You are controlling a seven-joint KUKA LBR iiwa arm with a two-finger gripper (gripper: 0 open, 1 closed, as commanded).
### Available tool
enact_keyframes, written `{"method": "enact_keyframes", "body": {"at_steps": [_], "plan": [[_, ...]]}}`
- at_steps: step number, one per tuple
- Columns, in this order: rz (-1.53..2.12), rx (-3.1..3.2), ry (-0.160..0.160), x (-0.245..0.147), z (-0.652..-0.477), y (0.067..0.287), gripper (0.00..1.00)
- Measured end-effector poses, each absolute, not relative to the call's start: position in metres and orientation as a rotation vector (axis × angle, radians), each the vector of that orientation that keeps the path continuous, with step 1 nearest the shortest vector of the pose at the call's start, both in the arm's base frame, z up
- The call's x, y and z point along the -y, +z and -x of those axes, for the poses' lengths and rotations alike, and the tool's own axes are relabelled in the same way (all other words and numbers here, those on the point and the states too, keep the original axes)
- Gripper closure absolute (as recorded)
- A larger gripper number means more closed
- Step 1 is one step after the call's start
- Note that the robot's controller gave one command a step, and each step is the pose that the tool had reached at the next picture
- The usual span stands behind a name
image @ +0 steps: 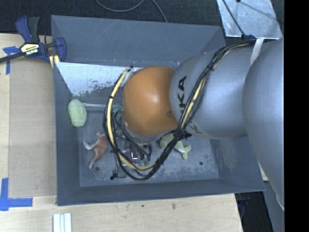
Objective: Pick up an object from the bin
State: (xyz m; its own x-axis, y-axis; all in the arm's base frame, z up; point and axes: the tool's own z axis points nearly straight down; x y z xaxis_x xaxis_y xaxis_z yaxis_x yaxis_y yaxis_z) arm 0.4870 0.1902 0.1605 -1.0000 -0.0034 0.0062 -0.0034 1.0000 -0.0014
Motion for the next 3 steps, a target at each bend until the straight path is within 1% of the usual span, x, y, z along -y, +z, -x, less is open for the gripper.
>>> {"method": "enact_keyframes", "body": {"at_steps": [1, 2, 3], "plan": [[0.001, 3.144, -0.001, -0.189, -0.489, 0.165, 0.0], [-0.523, 3.104, -0.002, -0.203, -0.503, 0.116, 0.0], [-0.876, 3.015, 0.0, -0.217, -0.508, 0.116, 0.0]]}}
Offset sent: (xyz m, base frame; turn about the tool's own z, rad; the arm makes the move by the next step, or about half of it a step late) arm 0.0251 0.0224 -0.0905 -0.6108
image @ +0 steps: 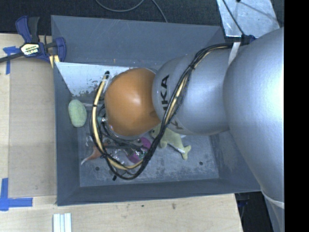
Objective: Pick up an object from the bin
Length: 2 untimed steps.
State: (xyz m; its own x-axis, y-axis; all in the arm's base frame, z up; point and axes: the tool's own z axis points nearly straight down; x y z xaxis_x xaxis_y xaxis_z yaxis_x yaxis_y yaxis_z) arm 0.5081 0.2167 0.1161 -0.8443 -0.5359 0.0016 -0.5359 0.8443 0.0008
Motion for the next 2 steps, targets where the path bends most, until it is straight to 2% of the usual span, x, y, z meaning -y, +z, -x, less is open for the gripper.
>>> {"method": "enact_keyframes", "body": {"at_steps": [1, 2], "plan": [[-0.933, 3.006, -0.002, -0.21, -0.524, 0.124, 0.0], [-1.25, 2.886, 0.0, -0.217, -0.536, 0.081, 0.0]]}}
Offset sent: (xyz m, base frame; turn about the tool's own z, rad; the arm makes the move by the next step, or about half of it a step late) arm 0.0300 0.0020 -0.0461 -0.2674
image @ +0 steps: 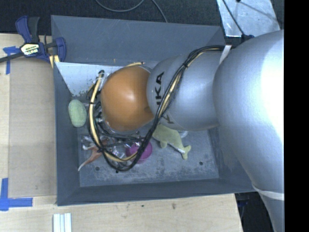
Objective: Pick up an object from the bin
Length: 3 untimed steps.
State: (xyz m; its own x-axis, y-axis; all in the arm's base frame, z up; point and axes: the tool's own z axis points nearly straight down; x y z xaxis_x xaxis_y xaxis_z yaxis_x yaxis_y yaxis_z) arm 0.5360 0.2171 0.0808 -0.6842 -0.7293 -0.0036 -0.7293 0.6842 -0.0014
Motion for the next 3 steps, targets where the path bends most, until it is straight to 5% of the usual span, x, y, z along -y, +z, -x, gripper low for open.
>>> {"method": "enact_keyframes", "body": {"at_steps": [1, 3], "plan": [[1.419, -2.796, 0.0, -0.2333, -0.5466, 0.0727, 1.0], [1.42, -2.799, 0.001, -0.233, -0.5455, 0.0765, 1.0]]}}
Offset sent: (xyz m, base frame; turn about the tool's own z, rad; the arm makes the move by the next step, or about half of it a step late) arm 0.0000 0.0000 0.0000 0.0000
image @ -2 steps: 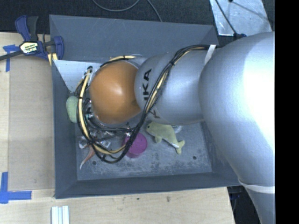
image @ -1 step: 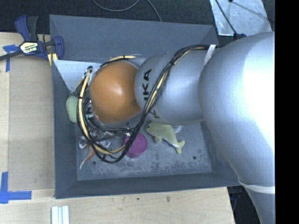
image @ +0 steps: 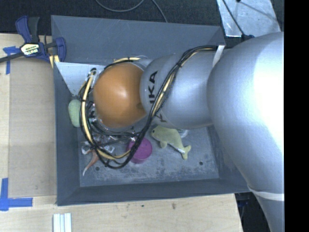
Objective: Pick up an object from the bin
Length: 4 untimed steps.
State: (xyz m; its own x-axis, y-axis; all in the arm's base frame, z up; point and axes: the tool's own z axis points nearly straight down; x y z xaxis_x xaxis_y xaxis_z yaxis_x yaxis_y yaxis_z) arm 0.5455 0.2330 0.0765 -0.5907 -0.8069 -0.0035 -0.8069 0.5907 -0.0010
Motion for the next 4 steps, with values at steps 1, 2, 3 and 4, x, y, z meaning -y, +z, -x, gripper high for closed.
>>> {"method": "enact_keyframes", "body": {"at_steps": [1, 2, 3, 4], "plan": [[1.422, -2.804, 0.002, -0.233, -0.544, 0.094, 1.0], [1.419, -2.798, 0.001, -0.233, -0.545, 0.108, 1.0], [1.417, -2.796, 0.001, -0.234, -0.546, 0.116, 1.0], [1.419, -2.803, 0.002, -0.233, -0.545, 0.124, 1.0]]}}
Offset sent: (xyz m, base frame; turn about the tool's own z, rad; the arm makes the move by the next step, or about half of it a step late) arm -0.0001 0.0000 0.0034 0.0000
